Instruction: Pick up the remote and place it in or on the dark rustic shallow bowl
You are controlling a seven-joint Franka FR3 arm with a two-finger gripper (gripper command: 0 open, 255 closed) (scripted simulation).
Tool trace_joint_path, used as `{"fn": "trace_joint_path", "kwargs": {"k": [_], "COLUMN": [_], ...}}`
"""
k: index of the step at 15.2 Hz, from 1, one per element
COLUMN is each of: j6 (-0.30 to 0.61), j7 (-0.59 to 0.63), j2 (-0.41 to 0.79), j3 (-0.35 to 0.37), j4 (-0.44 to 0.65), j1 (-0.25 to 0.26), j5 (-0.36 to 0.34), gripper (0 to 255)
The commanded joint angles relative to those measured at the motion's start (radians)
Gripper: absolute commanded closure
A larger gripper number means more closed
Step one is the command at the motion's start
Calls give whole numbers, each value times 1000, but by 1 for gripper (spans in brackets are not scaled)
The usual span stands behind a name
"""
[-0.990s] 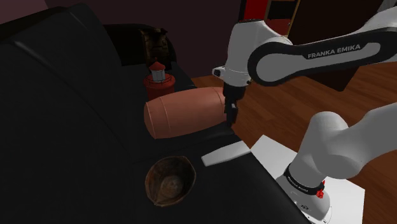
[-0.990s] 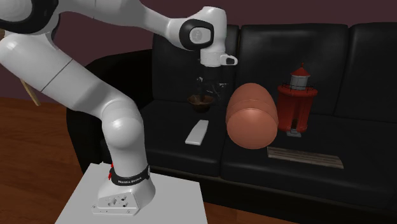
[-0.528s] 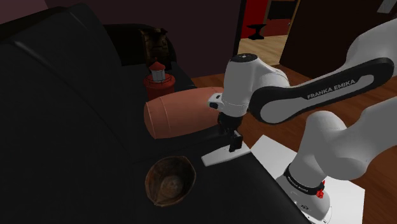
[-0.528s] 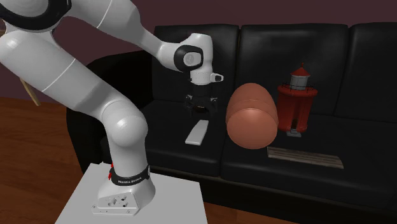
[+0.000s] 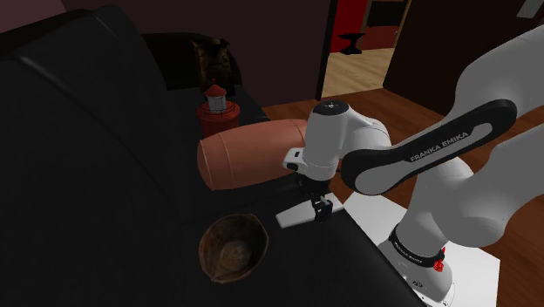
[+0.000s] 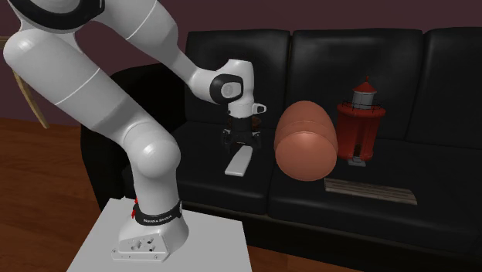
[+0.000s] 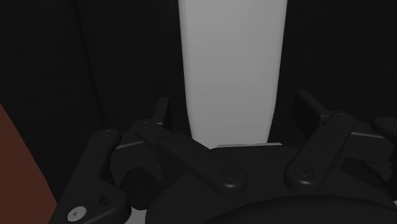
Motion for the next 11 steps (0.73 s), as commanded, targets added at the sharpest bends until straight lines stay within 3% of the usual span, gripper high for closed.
{"fn": "trace_joint_path", "kwargs": {"k": [1, 8, 9, 11], "j6": [33, 33, 33, 33], "j7": [1, 1, 1, 1], "j2": [22, 22, 22, 22], "j3": [2, 2, 2, 2], "j4": [-10, -10, -10, -10], "j1": [0, 0, 0, 0], "j5": [0, 0, 0, 0], "gripper": [0, 0, 255, 255]}}
